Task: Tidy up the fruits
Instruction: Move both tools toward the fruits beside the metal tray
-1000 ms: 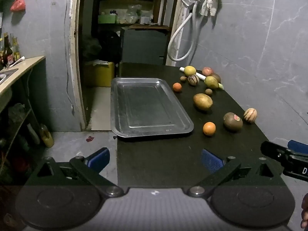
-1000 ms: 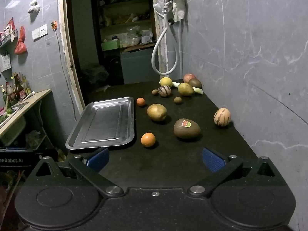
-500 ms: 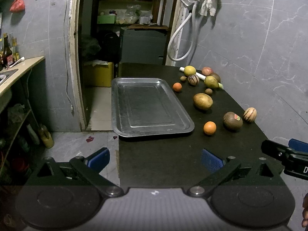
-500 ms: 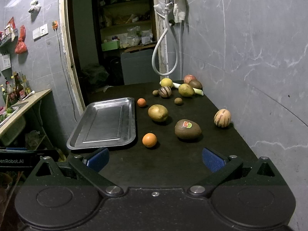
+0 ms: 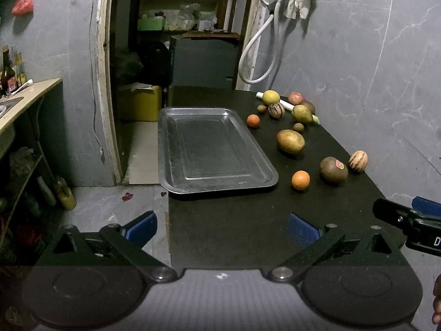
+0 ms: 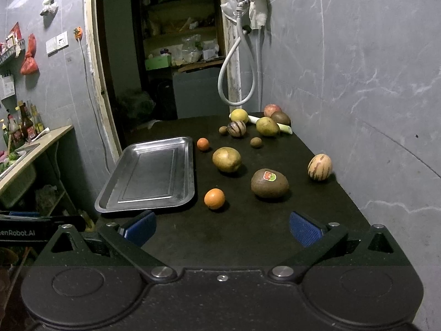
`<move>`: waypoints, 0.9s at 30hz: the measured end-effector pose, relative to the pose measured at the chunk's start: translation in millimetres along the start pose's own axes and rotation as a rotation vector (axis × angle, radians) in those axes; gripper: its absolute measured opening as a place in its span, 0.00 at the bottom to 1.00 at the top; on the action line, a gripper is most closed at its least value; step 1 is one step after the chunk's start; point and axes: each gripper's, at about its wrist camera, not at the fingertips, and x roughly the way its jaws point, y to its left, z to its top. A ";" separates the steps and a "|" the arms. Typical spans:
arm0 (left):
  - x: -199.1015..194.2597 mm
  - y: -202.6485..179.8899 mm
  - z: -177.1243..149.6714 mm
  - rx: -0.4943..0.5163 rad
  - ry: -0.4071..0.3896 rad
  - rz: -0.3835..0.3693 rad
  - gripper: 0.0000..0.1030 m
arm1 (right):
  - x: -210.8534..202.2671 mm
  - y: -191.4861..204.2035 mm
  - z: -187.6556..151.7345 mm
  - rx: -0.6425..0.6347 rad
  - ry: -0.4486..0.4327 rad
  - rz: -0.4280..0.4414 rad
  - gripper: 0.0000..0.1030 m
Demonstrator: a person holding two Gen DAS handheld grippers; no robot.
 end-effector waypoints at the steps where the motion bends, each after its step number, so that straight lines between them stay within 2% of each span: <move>1: 0.5 0.0 0.0 0.000 0.002 0.000 1.00 | 1.7 -0.6 0.4 0.001 0.004 0.001 1.00; 27: 26.6 1.9 4.1 -0.011 0.077 -0.005 1.00 | 27.6 -4.4 -1.6 0.009 0.061 -0.005 1.00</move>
